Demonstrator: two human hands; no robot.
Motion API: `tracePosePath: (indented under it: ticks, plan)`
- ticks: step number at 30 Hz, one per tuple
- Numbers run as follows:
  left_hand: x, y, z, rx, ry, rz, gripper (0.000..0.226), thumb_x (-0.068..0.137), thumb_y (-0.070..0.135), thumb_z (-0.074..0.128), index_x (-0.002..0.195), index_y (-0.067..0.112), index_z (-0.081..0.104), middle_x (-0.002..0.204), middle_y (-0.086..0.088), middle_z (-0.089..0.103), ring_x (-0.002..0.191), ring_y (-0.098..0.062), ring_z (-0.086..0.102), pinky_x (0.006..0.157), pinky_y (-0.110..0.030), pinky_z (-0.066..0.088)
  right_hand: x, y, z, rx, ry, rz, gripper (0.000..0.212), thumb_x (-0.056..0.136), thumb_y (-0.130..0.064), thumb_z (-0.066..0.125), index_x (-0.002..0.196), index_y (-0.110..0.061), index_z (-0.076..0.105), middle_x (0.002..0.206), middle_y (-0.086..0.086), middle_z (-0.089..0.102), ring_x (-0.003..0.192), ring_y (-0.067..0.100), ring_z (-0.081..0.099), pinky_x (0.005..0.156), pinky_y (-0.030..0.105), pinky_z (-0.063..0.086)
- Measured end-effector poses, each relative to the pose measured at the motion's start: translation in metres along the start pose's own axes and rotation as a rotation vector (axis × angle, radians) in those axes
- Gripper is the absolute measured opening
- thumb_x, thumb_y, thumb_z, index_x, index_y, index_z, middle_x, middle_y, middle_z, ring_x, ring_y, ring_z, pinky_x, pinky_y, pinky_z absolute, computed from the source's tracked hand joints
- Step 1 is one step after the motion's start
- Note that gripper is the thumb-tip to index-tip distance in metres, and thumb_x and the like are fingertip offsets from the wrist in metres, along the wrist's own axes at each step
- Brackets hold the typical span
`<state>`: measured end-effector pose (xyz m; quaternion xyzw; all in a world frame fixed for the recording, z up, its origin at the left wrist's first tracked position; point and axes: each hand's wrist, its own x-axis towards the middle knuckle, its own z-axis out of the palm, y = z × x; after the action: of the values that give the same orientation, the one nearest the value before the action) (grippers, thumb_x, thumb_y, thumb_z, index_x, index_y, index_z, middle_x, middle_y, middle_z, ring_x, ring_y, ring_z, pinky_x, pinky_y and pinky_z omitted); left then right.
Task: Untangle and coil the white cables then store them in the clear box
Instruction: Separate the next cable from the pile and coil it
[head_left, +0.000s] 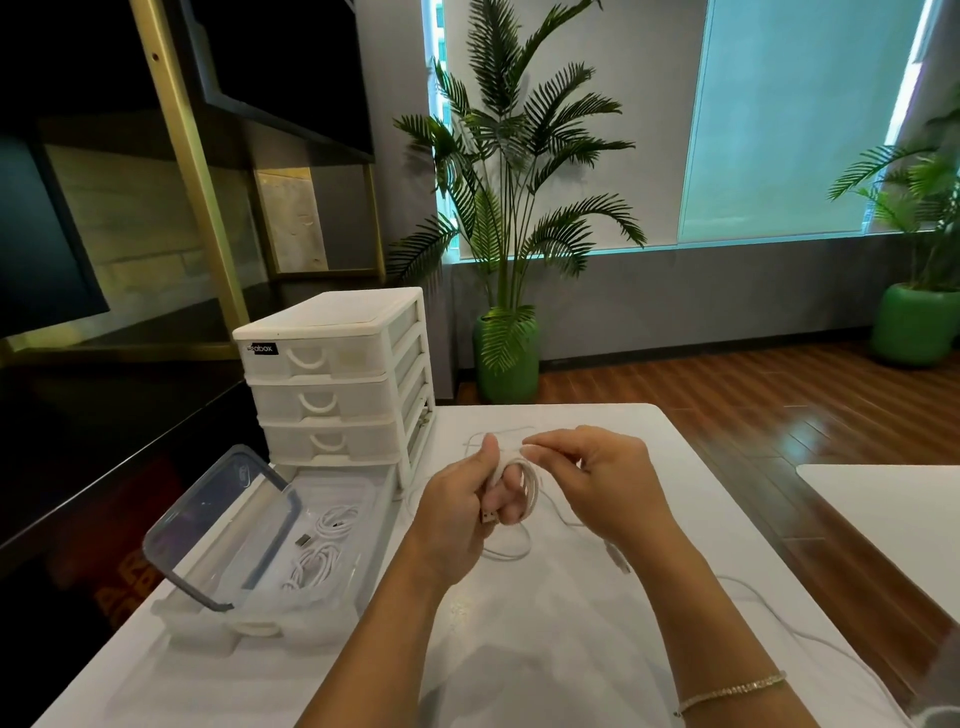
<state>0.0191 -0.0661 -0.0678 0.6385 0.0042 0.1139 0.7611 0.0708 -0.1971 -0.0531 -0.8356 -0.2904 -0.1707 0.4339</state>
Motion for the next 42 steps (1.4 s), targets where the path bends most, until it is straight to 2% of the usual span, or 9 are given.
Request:
tracePosePath:
  ticks: [3, 6, 10, 18, 23, 25, 31, 38, 42]
  plan:
    - [0.0, 0.006, 0.0, -0.342, 0.007, -0.013, 0.066, 0.1, 0.035, 0.026, 0.048, 0.012, 0.06, 0.038, 0.003, 0.035, 0.042, -0.01, 0.04, 0.05, -0.02, 0.041, -0.001, -0.002, -0.001, 0.012, 0.002, 0.014, 0.023, 0.083, -0.035, 0.064, 0.102, -0.025, 0.073, 0.099, -0.006, 0.073, 0.092, 0.01, 0.066, 0.082, 0.03, 0.054]
    - [0.002, 0.012, -0.004, -0.732, 0.007, -0.007, 0.063, 0.101, 0.034, 0.025, 0.057, 0.008, 0.063, 0.038, 0.003, 0.036, 0.04, -0.011, 0.044, 0.043, -0.017, 0.044, -0.002, -0.003, -0.002, -0.033, -0.031, 0.033, 0.025, 0.084, -0.039, 0.062, 0.104, -0.027, 0.072, 0.104, -0.008, 0.072, 0.097, 0.009, 0.065, 0.085, 0.029, 0.053]
    - [0.001, 0.015, -0.004, -0.868, 0.043, 0.003, 0.048, 0.101, 0.027, 0.024, 0.077, 0.004, 0.059, 0.042, 0.001, 0.04, 0.043, -0.013, 0.05, 0.047, -0.017, 0.049, -0.003, -0.006, 0.001, -0.121, -0.143, 0.056, 0.032, 0.087, -0.043, 0.056, 0.113, -0.028, 0.067, 0.112, -0.007, 0.069, 0.101, 0.012, 0.064, 0.087, 0.029, 0.053]
    - [0.004, 0.011, -0.01, -0.796, 0.04, 0.026, 0.039, 0.102, 0.023, 0.028, 0.108, -0.003, 0.056, 0.054, -0.002, 0.055, 0.056, -0.013, 0.06, 0.063, -0.019, 0.056, -0.003, -0.008, 0.002, -0.226, -0.323, 0.089, 0.031, 0.088, -0.047, 0.053, 0.112, -0.033, 0.067, 0.117, -0.011, 0.067, 0.099, 0.012, 0.063, 0.087, 0.032, 0.053]
    - [0.005, 0.01, -0.005, -0.544, 0.083, 0.043, 0.033, 0.1, 0.019, 0.034, 0.102, -0.003, 0.058, 0.055, -0.001, 0.056, 0.055, -0.009, 0.058, 0.061, -0.017, 0.055, -0.003, -0.01, 0.001, -0.289, -0.411, 0.072, 0.027, 0.088, -0.044, 0.055, 0.109, -0.033, 0.069, 0.11, -0.01, 0.07, 0.082, 0.009, 0.061, 0.081, 0.031, 0.055]
    - [0.005, 0.01, -0.006, -0.477, 0.086, 0.033, 0.031, 0.1, 0.018, 0.035, 0.098, -0.003, 0.058, 0.053, 0.001, 0.054, 0.053, -0.008, 0.056, 0.059, -0.016, 0.053, -0.003, -0.01, 0.0, -0.307, -0.423, 0.076, 0.026, 0.088, -0.044, 0.055, 0.108, -0.034, 0.069, 0.109, -0.011, 0.07, 0.084, 0.011, 0.062, 0.081, 0.031, 0.055]
    - [0.004, 0.012, -0.015, -0.292, 0.049, -0.008, 0.035, 0.102, 0.019, 0.029, 0.08, 0.005, 0.053, 0.046, 0.005, 0.044, 0.049, -0.009, 0.046, 0.052, -0.016, 0.045, -0.001, 0.0, -0.015, -0.313, -0.265, 0.19, 0.033, 0.092, -0.047, 0.045, 0.114, -0.031, 0.065, 0.119, -0.011, 0.065, 0.101, 0.012, 0.06, 0.079, 0.022, 0.045]
    - [0.0, 0.01, -0.008, -0.16, -0.064, -0.054, 0.037, 0.101, 0.021, 0.029, 0.072, 0.009, 0.05, 0.045, 0.006, 0.036, 0.046, -0.008, 0.042, 0.051, -0.018, 0.038, 0.0, 0.0, -0.004, -0.303, -0.184, 0.117, 0.029, 0.095, -0.028, 0.047, 0.117, -0.021, 0.064, 0.118, -0.002, 0.066, 0.104, 0.017, 0.06, 0.095, 0.031, 0.046]
    - [-0.001, 0.008, -0.005, -0.13, -0.114, -0.061, 0.039, 0.1, 0.022, 0.029, 0.072, 0.009, 0.051, 0.046, 0.006, 0.037, 0.047, -0.008, 0.043, 0.055, -0.02, 0.039, -0.002, -0.011, 0.003, 0.054, 0.019, 0.115, 0.007, 0.088, -0.017, 0.061, 0.094, -0.02, 0.059, 0.09, -0.007, 0.064, 0.08, 0.008, 0.058, 0.066, 0.009, 0.043]
